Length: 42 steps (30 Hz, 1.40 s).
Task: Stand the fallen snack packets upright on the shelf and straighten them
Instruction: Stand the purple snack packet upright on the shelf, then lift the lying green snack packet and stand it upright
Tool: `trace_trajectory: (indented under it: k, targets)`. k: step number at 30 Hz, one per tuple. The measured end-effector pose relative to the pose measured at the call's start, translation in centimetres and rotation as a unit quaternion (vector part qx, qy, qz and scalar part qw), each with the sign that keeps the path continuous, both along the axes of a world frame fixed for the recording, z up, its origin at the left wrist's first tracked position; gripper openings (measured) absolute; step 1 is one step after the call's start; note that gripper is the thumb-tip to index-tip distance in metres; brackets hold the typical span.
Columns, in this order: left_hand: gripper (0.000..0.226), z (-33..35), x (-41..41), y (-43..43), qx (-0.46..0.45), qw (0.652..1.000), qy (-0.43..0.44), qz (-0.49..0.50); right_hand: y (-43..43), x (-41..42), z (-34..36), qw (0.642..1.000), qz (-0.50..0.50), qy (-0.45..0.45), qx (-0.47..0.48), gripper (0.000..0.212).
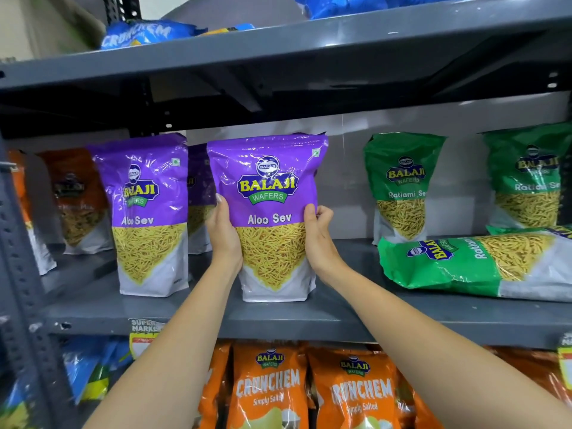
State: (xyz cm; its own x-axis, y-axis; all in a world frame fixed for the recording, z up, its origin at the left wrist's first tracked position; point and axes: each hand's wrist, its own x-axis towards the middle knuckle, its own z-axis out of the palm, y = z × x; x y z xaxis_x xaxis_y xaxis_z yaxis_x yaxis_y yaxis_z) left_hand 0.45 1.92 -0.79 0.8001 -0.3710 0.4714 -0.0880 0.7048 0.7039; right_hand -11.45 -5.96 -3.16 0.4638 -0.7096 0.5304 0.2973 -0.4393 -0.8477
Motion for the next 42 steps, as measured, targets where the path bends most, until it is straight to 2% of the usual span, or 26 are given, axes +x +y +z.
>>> trace_trajectory:
  k: [3,4,6,8,9,11,13,14,15,17,18,19,21,23,25,28,30,32,34,35,36,37,38,39,40,42]
  targets:
    - [0.033,0.0,0.6,0.2,-0.010,1.000,-0.001,0.000,0.0,-0.3,0.2,1.000,0.012,-0.003,0.009,0.033]
    - [0.036,-0.3,0.9,0.4,-0.018,0.999,-0.011,0.031,0.0,-0.5,0.6,1.000,0.004,-0.008,0.005,0.036]
    - [0.041,-0.9,0.5,1.0,-0.025,0.982,-0.053,0.177,-0.5,-1.7,1.8,0.998,-0.038,-0.042,-0.005,0.041]
    - [0.037,-1.8,-2.1,1.9,-0.069,0.938,-0.099,0.323,-1.5,-4.1,4.2,0.993,-0.083,-0.074,-0.032,0.039]
    - [0.032,-2.3,-4.2,2.3,-0.100,0.925,-0.135,0.342,-2.2,-5.6,5.3,0.990,-0.101,-0.067,-0.070,0.037]
    - [0.019,-3.3,-9.2,2.4,-0.110,0.933,-0.211,0.272,-4.5,-9.0,7.6,0.979,-0.142,-0.008,-0.144,0.028]
    - [0.021,-4.4,-13.4,1.6,-0.007,0.950,-0.286,0.127,-6.9,-12.5,9.4,0.960,-0.195,0.074,-0.189,0.020]
    - [0.029,-5.0,-15.1,1.0,0.084,0.941,-0.322,0.066,-8.6,-14.5,9.9,0.948,-0.213,0.127,-0.202,0.019]
    - [0.036,-5.6,-16.5,0.2,0.183,0.912,-0.365,0.030,-10.0,-16.5,10.2,0.927,-0.238,0.194,-0.216,0.022]
    - [0.041,-6.5,-18.8,-1.5,0.341,0.826,-0.447,0.029,-13.1,-20.3,9.9,0.865,-0.302,0.316,-0.245,0.032]
    - [0.039,-6.7,-19.8,-2.3,0.386,0.790,-0.474,0.048,-14.8,-22.0,9.4,0.835,-0.320,0.370,-0.252,0.032]
    - [0.037,-6.8,-20.7,-2.9,0.411,0.771,-0.482,0.064,-16.0,-23.5,8.7,0.803,-0.327,0.429,-0.255,0.028]
    - [0.040,-7.0,-22.1,-3.9,0.429,0.764,-0.475,0.081,-18.2,-25.6,7.4,0.739,-0.319,0.536,-0.256,0.029]
    - [0.047,-7.1,-23.1,-4.8,0.449,0.744,-0.485,0.095,-19.5,-27.1,6.5,0.699,-0.302,0.607,-0.227,0.040]
    - [0.052,-7.2,-23.8,-5.5,0.470,0.716,-0.505,0.110,-20.1,-28.0,5.8,0.680,-0.270,0.650,-0.204,0.058]
    - [0.066,-7.5,-24.9,-6.5,0.502,0.677,-0.526,0.114,-19.9,-27.9,5.1,0.683,-0.177,0.690,-0.164,0.073]
    - [0.083,-7.5,-25.8,-7.2,0.551,0.646,-0.524,0.069,-19.3,-27.6,4.8,0.685,-0.162,0.698,-0.130,0.073]
    - [0.097,-7.3,-26.6,-8.1,0.589,0.635,-0.499,0.014,-19.2,-27.5,4.6,0.693,-0.158,0.695,-0.108,0.068]
    - [0.100,-6.7,-26.8,-9.4,0.596,0.667,-0.446,-0.042,-19.1,-27.5,4.7,0.711,-0.144,0.681,-0.099,0.060]
    - [0.094,-6.4,-26.8,-10.1,0.576,0.711,-0.395,-0.081,-19.0,-27.5,4.7,0.719,-0.138,0.675,-0.095,0.054]
    - [0.086,-6.1,-26.7,-10.9,0.532,0.774,-0.318,-0.130,-19.2,-27.6,4.6,0.727,-0.133,0.667,-0.096,0.046]
    - [0.077,-5.8,-26.5,-11.6,0.469,0.837,-0.217,-0.181,-19.3,-27.6,4.5,0.733,-0.130,0.661,-0.098,0.035]
    - [0.067,-5.5,-26.4,-12.2,0.402,0.882,-0.108,-0.221,-19.4,-27.5,4.4,0.739,-0.127,0.655,-0.094,0.027]
    - [0.060,-5.2,-26.3,-12.8,0.347,0.908,-0.011,-0.232,-19.1,-27.4,4.3,0.746,-0.128,0.647,-0.092,0.025]
    - [0.057,-5.1,-26.3,-13.4,0.318,0.920,0.059,-0.219,-19.0,-27.2,4.1,0.754,-0.128,0.638,-0.090,0.027]
    - [0.057,-4.5,-26.2,-14.3,0.303,0.931,0.125,-0.160,-18.7,-26.6,3.8,0.774,-0.128,0.615,-0.080,0.038]
